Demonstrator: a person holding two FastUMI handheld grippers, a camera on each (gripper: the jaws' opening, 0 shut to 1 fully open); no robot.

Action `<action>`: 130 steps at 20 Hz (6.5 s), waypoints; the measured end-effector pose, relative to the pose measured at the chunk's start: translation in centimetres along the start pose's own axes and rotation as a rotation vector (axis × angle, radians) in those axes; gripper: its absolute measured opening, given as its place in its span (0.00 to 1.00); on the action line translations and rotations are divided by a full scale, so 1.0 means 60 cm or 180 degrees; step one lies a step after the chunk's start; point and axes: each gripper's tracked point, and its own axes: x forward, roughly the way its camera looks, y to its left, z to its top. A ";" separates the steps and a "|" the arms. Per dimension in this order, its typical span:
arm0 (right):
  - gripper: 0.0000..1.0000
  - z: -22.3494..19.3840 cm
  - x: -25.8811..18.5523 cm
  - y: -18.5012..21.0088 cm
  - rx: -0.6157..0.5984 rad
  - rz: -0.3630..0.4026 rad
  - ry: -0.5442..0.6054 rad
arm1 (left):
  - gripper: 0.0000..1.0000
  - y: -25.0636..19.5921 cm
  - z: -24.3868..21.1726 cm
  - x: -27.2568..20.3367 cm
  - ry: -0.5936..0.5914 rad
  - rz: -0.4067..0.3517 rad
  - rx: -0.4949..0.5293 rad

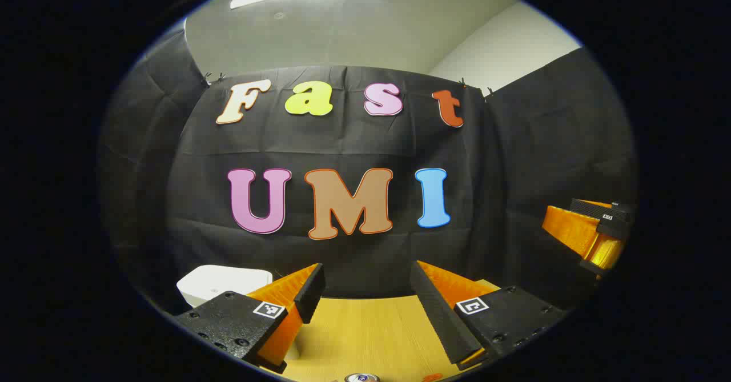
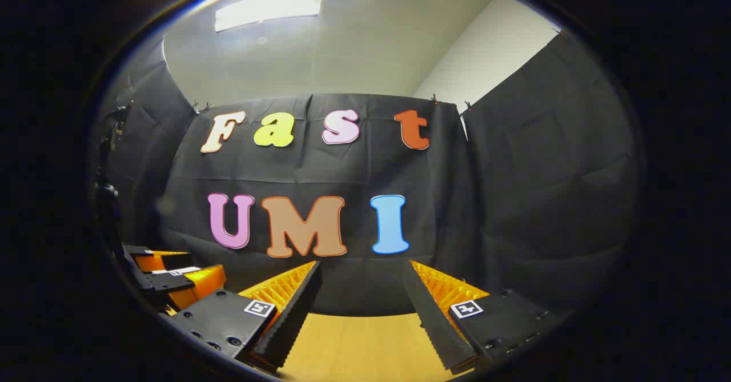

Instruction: Press the lid of the desktop garbage bin to open it, pick up the crumpled paper on the desktop and throw it into the bin, then pick up the pop can on the desktop and drop it into the bin, and finally close the garbage bin lid.

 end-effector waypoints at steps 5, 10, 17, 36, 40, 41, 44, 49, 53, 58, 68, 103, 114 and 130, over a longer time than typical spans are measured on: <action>0.99 0.027 -0.002 -0.051 -0.0245 -0.0196 -0.0153 | 0.93 -0.009 -0.008 0.004 0.0038 -0.0048 -0.0019; 0.99 0.021 -0.001 -0.028 -0.0142 -0.0099 -0.0143 | 0.93 -0.009 0.000 0.007 -0.0005 -0.0039 0.0021; 0.95 0.008 0.014 -0.007 0.0016 -0.0025 -0.0062 | 0.93 0.008 -0.002 0.011 0.0008 0.0014 0.0034; 0.95 -0.043 0.010 0.127 0.0365 0.0489 0.0209 | 0.93 0.100 -0.001 -0.013 0.0007 0.0335 0.0101; 0.95 -0.042 0.000 0.184 0.0345 0.0751 0.0209 | 0.93 0.128 -0.004 -0.017 0.0008 0.0437 0.0111; 0.95 -0.043 -0.002 0.198 0.0338 0.0814 0.0208 | 0.93 0.137 -0.005 -0.016 0.0018 0.0466 0.0115; 0.95 -0.045 0.002 0.223 0.0272 0.0909 0.0203 | 0.93 0.170 -0.010 -0.018 0.0051 0.0573 0.0135; 0.95 -0.068 0.014 0.232 0.0279 0.0889 0.0329 | 0.93 0.236 0.001 -0.012 0.0014 0.0763 0.0225; 0.98 -0.075 0.015 0.232 0.0259 0.0839 0.0340 | 0.67 0.274 0.006 -0.004 -0.0005 0.0843 0.0229; 0.95 -0.087 0.022 0.239 0.0278 0.0794 0.0392 | 0.07 0.288 0.007 0.008 -0.0030 0.0782 0.0208; 0.98 -0.108 0.026 0.257 0.0223 0.0741 0.0494 | 0.00 0.377 -0.103 0.029 0.0672 0.1005 0.0150; 0.96 -0.150 0.025 0.298 -0.0061 0.0868 0.0714 | 0.80 0.365 -0.140 0.032 0.0574 0.0734 -0.0038; 0.96 -0.211 0.010 0.250 -0.0078 0.0912 0.0957 | 0.90 0.256 -0.132 -0.039 0.0532 0.0530 -0.0034; 1.00 -0.571 -0.072 0.192 -0.0259 0.1094 0.2600 | 0.90 0.171 -0.111 -0.092 0.0546 0.0449 0.0124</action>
